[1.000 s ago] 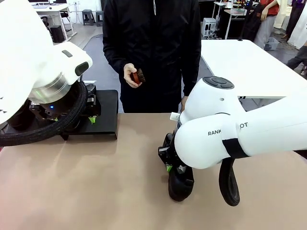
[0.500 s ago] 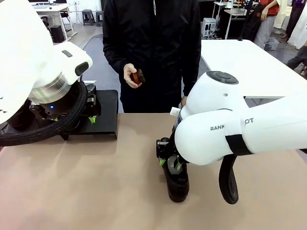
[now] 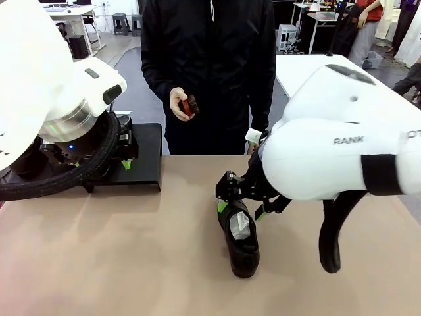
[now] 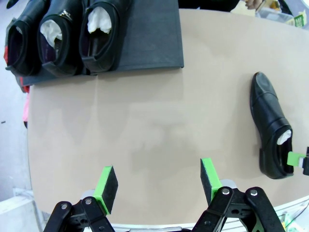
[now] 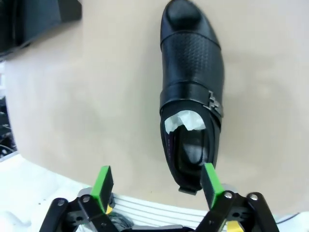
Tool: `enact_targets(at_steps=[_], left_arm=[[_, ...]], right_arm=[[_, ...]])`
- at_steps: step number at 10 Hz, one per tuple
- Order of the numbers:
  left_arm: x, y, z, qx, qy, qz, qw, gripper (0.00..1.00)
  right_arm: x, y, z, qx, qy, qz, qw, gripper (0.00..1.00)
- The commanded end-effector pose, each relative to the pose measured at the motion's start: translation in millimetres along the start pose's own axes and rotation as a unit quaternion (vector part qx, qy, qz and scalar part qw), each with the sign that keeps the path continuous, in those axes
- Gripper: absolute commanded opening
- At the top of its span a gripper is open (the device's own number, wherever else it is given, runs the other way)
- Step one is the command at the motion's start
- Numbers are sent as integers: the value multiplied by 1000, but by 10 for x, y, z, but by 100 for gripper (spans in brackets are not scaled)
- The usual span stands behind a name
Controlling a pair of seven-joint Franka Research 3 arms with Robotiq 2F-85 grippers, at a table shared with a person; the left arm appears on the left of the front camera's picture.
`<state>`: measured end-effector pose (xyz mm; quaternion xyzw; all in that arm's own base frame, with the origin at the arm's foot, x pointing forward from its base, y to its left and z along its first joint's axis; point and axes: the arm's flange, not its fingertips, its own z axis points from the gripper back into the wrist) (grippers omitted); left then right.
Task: Organize the shoes by placing them on the stand.
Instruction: Pick up one Shoe and place it in the middle of the table, then place the Shoe from the middle of the table onto the Shoes Stand.
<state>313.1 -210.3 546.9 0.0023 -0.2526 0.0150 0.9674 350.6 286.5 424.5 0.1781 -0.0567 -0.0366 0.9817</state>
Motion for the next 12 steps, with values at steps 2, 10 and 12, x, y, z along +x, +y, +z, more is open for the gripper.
enact_targets(at_steps=[2,10,12], left_arm=[[5,-4,13,1,2,8,1000,89],[5,-4,13,1,2,8,1000,89],[5,-4,13,1,2,8,1000,89]], right_arm=[[75,41,-208,-12,-6,-12,1000,100],[46,-14,-216,-5,5,-7,1000,100],[0,-291,367,-87,-48,40,994,100]])
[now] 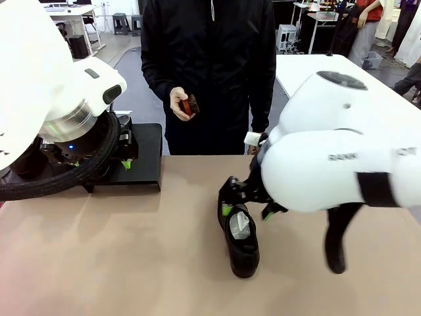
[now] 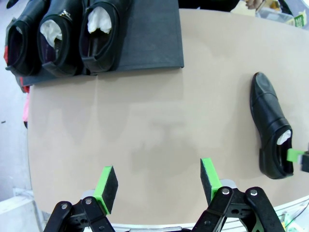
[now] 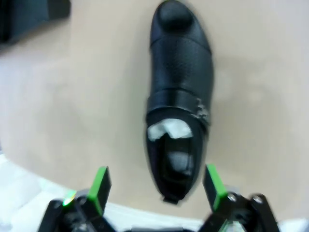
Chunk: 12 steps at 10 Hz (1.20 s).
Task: Organize the shoes by placing them on the stand.
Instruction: Place the Shoe from the middle of the table onto the Shoes Stand.
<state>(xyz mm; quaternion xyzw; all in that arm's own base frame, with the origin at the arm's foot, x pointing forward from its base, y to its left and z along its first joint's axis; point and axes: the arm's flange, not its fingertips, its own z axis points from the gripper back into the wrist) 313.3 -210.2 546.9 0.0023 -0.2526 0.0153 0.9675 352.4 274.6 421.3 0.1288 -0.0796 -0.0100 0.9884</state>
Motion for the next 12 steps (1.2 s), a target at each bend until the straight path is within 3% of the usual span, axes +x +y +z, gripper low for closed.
enact_targets(at_steps=[1,2,3,5,7,8,9,11,12], left_arm=[[3,-5,13,1,2,8,1000,89],[0,0,0,0,0,0,1000,89],[-154,-212,-94,-36,21,-7,999,89],[-440,-737,-287,-98,58,34,993,89],[-578,-1209,-613,-133,106,83,982,89],[-548,-1208,-631,-121,103,82,984,89],[-672,-1061,-413,-113,94,50,988,89],[-717,-1232,-621,-122,111,65,984,89],[-720,-1405,-760,-111,127,43,985,89]], right_arm=[[65,-505,650,-50,-43,-4,998,100],[187,-863,904,-55,-58,-42,996,100],[286,-1194,1079,-59,-70,-87,992,100],[420,-1726,1205,-61,-83,-177,979,100],[535,-2168,1239,-62,-83,-254,962,100],[579,-2349,1216,-62,-94,-318,941,100],[482,-2181,1326,-55,-80,-220,971,100],[482,-2181,1326,-55,-80,-220,971,100],[482,-2181,1326,-55,-80,-220,971,100]])
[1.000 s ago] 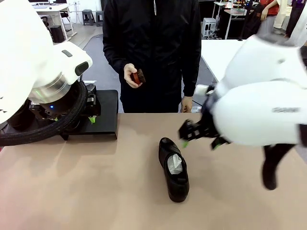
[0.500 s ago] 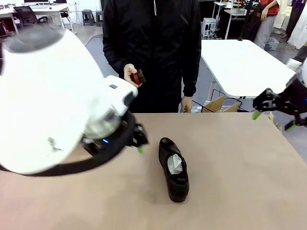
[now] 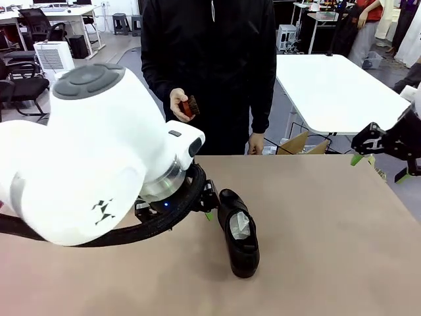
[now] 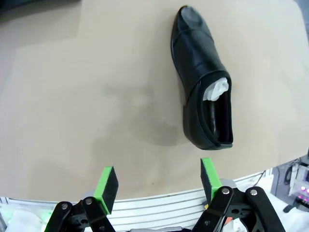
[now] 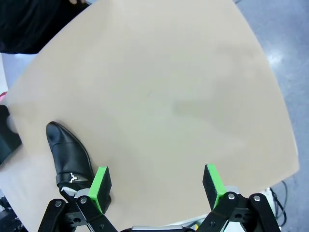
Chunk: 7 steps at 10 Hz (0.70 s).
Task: Organize the shoes by placing them on the stand.
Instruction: Place the Shoe from the middle of the table onto the Shoes Stand.
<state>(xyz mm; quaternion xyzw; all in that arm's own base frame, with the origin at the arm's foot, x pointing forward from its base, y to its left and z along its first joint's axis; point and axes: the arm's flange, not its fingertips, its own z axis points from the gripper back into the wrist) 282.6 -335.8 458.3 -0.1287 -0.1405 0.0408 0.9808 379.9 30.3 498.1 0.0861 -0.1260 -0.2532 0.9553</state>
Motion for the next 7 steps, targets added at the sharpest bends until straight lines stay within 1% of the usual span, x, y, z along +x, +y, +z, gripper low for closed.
enact_targets(at_steps=[1,2,3,4,7], left_arm=[[47,-301,-385,17,29,-44,998,89],[74,-446,-579,27,31,-67,997,89],[126,-520,-797,54,35,-77,995,89],[177,-545,-920,66,37,-76,994,89],[299,-693,-1093,58,47,-79,994,89]], right_arm=[[4,-17,17,3,0,12,1000,100],[4,-17,17,3,0,12,1000,100],[4,-17,17,3,0,12,1000,100],[4,-17,17,3,0,12,1000,100],[4,-17,17,3,0,12,1000,100]])
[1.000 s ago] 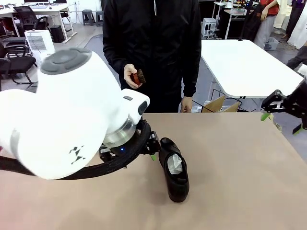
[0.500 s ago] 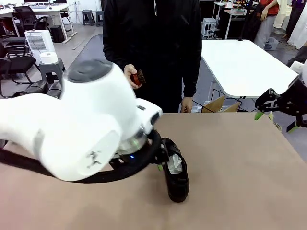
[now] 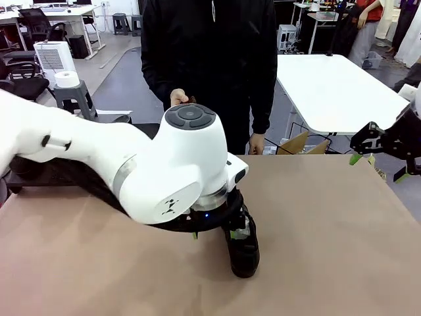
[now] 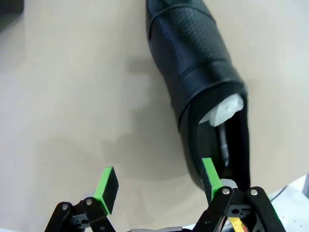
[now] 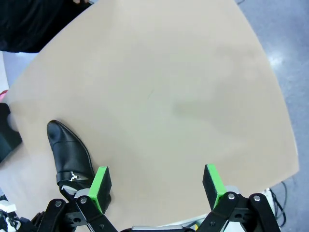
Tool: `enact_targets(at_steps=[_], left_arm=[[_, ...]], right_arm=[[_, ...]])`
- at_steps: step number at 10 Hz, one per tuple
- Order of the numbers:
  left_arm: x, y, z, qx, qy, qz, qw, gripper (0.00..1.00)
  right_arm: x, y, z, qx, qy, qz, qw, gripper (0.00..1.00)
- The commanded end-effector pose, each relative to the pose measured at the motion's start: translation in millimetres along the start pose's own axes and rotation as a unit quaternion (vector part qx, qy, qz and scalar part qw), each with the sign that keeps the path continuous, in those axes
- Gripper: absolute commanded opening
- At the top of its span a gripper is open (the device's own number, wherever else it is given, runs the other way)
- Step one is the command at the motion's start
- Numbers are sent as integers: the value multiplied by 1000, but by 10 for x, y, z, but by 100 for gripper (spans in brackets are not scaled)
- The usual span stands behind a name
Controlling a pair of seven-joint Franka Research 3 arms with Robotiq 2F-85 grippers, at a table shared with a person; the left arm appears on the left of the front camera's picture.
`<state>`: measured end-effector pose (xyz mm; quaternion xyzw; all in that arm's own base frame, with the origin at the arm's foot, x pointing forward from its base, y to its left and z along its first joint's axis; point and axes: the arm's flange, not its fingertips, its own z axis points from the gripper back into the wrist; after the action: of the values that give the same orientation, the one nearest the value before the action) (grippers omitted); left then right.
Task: Organize the shoes by placing them on the stand.
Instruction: Place the Shoe from the middle of the table onto the Shoes Stand.
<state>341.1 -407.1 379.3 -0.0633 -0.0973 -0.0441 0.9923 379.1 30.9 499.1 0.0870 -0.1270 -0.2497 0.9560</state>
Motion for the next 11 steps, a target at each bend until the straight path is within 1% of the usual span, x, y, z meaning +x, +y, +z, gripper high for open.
enact_targets(at_steps=[1,3,6,8,10,11], left_arm=[[94,-222,33,-3,-8,8,1000,89],[149,-281,41,-4,-13,19,1000,89],[229,-291,-194,28,5,51,998,89],[242,-287,-218,26,6,54,998,89],[245,-262,-289,30,22,72,997,89],[252,-252,-306,43,29,79,996,80]], right_arm=[[11,-22,6,1,1,8,1000,100],[11,-22,6,1,1,8,1000,100],[11,-22,6,1,1,8,1000,100],[11,-22,6,1,1,8,1000,100],[11,-22,6,1,1,8,1000,100],[11,-22,6,1,1,8,1000,100]])
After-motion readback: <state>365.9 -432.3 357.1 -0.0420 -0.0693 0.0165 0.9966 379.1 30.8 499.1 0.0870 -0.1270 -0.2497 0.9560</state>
